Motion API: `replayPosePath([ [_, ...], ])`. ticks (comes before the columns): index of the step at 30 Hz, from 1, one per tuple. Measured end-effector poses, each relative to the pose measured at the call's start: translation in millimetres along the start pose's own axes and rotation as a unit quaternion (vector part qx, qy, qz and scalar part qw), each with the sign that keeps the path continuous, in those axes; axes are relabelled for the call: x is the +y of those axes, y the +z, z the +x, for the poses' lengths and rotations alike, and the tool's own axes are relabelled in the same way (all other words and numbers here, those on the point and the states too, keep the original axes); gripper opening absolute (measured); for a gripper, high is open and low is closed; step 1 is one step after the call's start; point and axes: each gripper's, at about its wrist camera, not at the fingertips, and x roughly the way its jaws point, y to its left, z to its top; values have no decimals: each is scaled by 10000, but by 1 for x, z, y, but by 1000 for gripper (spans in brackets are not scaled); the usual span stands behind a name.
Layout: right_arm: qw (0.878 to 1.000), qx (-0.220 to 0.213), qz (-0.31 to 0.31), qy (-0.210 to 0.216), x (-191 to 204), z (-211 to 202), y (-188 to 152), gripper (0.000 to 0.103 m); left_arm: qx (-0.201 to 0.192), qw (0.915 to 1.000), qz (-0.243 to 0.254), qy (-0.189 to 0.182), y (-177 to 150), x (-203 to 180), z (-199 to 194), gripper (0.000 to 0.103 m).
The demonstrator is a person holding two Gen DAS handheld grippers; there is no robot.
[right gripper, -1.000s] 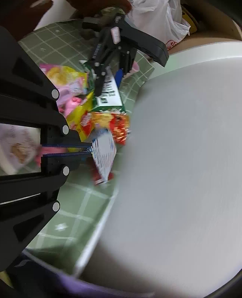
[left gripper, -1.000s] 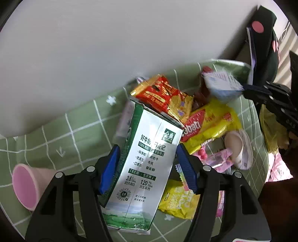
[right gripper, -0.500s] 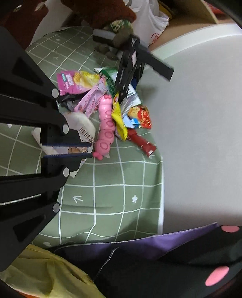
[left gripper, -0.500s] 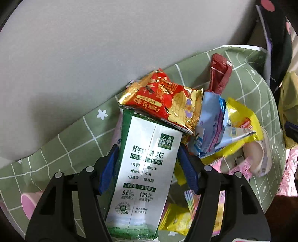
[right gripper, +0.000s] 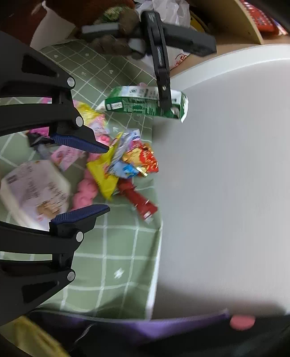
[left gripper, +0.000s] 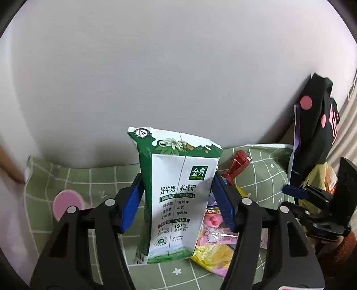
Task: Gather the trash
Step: 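Grasp the green milk carton with the left gripper while the right grasps a red wrapper, then carry carton and red wrapper to the yellow bin and release both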
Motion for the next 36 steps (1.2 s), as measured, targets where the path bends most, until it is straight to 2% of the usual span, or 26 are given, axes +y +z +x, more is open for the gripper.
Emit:
replayPosePath([
  [3,9996,-97,136,-213,-6,19,10,45,-114,9999,-80,2,-2,5,-10,58],
  [8,9941,-247,921,-527,-30,50,27,45,-475,9985,-264,83,-7,15,-37,58],
  [11,9907,-136,1123,-753,-32,74,31,45,-553,9980,-218,194,-8,8,-41,58],
  [13,9887,-64,1209,-884,-34,86,32,41,-546,9982,-104,230,-6,6,-45,58],
  [14,9888,-84,1174,-922,-34,90,33,34,-561,9981,-42,242,-6,3,-48,58],
  [15,9896,-111,1119,-898,-34,92,35,19,-579,9980,9,239,-6,3,-51,58],
  [16,9912,-73,1090,-742,-34,91,35,19,-599,9979,78,219,-6,-1,-51,58],
  [18,9919,-120,1152,-521,-33,81,36,13,-616,9977,197,180,-7,-7,-51,58],
  [22,9920,-337,1104,-503,-29,46,34,12,-623,9977,259,54,-9,-14,-50,58],
  [30,9891,-739,837,-960,-15,-37,14,12,-769,9946,466,-511,-10,-40,-60,58],
  [34,9878,-770,889,-1023,-13,-61,-3,12,-282,9915,732,-1035,-20,-56,-45,58],
  [36,9873,-704,938,-1070,-10,-67,-15,12,-42,9906,720,-1165,-29,-61,-34,58],
])
